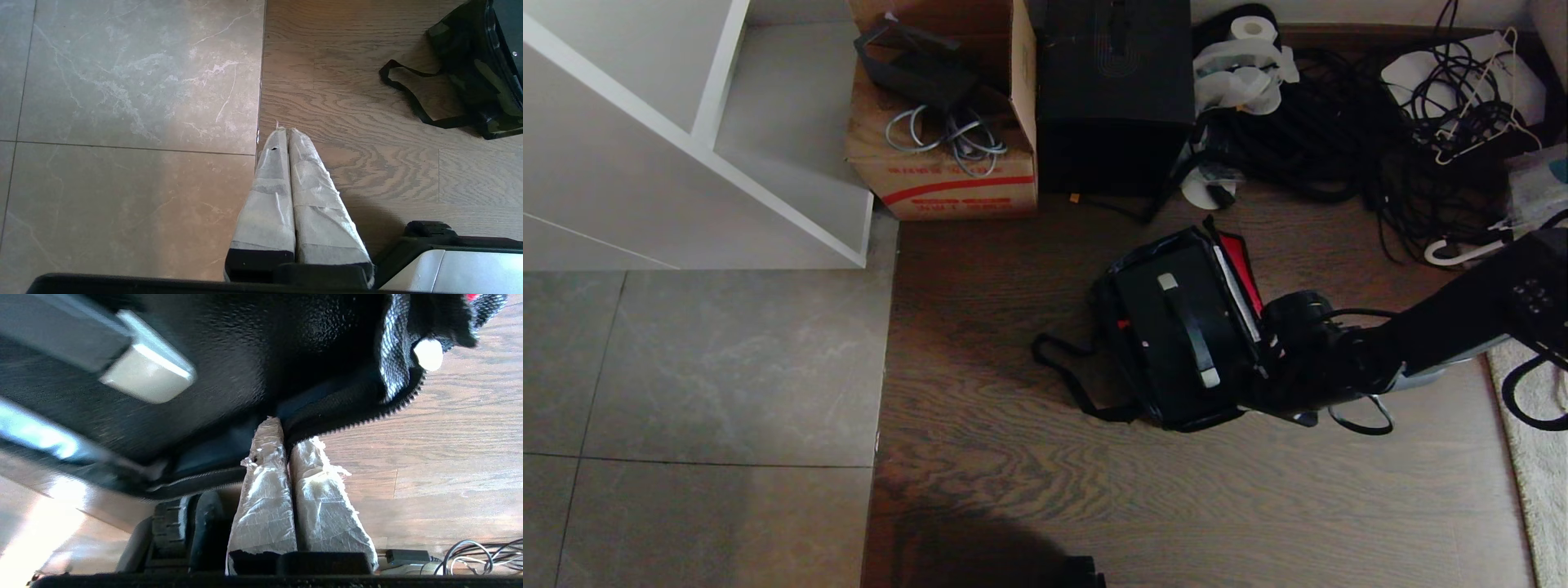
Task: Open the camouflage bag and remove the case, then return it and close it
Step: Close the top of the storage box
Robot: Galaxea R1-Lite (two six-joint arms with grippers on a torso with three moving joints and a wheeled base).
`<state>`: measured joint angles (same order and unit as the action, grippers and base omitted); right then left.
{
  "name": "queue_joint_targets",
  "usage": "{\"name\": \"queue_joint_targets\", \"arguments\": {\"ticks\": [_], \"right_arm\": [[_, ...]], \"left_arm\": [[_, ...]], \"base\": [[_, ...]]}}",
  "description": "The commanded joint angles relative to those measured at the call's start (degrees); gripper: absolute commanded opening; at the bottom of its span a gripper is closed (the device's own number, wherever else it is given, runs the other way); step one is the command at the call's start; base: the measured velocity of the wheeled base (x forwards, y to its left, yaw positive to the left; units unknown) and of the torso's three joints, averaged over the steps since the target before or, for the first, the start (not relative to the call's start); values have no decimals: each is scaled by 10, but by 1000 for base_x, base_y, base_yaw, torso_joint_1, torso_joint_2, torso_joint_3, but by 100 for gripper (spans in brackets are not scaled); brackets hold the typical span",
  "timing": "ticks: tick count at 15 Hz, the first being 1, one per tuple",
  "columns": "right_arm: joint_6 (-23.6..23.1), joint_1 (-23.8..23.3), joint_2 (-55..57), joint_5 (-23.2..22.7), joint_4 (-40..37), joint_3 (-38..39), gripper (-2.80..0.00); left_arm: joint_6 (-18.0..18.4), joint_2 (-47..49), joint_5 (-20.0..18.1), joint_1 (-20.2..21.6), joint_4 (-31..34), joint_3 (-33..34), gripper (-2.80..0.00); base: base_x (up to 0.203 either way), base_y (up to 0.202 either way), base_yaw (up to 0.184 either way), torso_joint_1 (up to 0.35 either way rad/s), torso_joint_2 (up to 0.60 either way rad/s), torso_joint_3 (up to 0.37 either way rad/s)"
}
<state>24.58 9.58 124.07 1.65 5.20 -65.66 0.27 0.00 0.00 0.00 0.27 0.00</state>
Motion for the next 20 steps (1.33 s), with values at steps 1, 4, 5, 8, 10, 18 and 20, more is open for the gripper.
{"name": "queue_joint_targets", "arguments": {"ticks": [1,4,5,8,10,18,20], "right_arm": [[1,-1,-44,0,-7,3,-280],[2,-2,-63,0,-25,6,-280],[2,-5,-65,-3,-27,8,-280],[-5,-4,-47,-6,-26,9,-280],[-22,3,-25,-6,-22,9,-280],[-42,4,-45,-30,-16,22,0],[-44,-1,-59,-46,-17,30,0]], "left_arm": [[0,0,0,0,0,0,-280],[0,0,0,0,0,0,-280],[0,1,0,0,0,0,-280],[0,0,0,0,0,0,-280],[0,0,0,0,0,0,-280],[0,0,0,0,0,-1,-280],[0,1,0,0,0,0,-280]], "base": [[0,0,0,0,0,0],[0,0,0,0,0,0],[0,0,0,0,0,0],[0,0,0,0,0,0],[0,0,0,0,0,0],[0,0,0,0,0,0],[0,0,0,0,0,0]]}}
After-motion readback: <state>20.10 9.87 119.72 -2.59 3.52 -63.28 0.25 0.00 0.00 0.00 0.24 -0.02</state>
